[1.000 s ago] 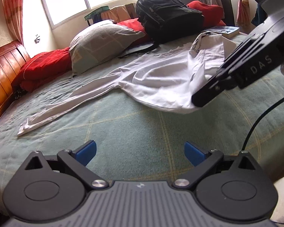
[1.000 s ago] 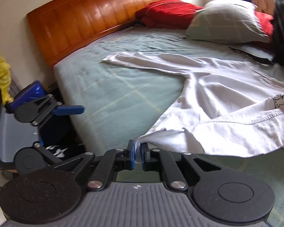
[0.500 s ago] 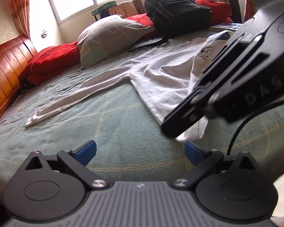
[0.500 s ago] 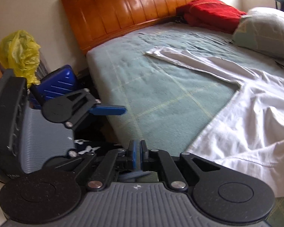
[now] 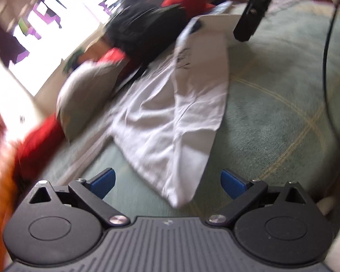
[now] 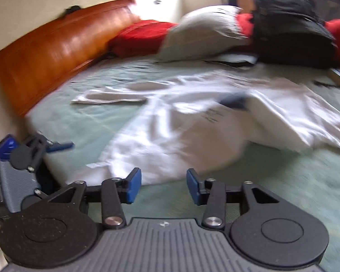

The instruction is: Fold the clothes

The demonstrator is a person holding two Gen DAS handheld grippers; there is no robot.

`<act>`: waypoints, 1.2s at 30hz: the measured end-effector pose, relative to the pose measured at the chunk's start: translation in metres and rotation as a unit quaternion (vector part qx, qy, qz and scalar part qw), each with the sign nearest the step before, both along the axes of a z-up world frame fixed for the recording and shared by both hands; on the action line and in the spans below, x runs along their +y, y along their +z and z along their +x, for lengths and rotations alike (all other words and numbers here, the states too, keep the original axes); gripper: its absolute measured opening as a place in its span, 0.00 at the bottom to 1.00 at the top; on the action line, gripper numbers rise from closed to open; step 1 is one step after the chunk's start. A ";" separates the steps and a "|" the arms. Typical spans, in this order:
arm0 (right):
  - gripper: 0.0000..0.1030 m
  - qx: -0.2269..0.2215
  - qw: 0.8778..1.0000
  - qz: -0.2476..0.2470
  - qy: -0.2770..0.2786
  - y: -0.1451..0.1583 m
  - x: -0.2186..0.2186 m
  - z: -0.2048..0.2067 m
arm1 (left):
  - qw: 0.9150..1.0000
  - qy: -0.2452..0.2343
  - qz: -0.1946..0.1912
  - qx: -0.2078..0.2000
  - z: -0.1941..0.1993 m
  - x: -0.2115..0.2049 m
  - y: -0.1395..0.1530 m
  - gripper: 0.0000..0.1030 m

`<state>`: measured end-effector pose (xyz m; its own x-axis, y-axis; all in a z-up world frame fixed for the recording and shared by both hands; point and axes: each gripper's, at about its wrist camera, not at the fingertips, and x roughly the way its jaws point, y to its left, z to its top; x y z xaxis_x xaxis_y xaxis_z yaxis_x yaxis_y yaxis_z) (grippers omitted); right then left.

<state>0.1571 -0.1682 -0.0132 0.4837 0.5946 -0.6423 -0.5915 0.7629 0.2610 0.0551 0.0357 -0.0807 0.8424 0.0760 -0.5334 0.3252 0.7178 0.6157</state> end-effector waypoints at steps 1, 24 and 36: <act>0.54 0.001 1.000 -0.011 -0.008 -0.006 -0.004 0.002 | 1.000 -0.003 0.017 -0.004 0.005 -0.004 -0.004 0.96; 0.68 -0.071 0.993 -0.074 -0.050 -0.049 -0.036 0.106 | 0.998 0.056 0.014 -0.036 0.061 0.012 0.007 0.97; 0.68 -0.044 0.996 0.000 -0.080 -0.033 -0.046 0.181 | 0.992 0.113 0.012 -0.062 0.098 0.039 0.024 0.97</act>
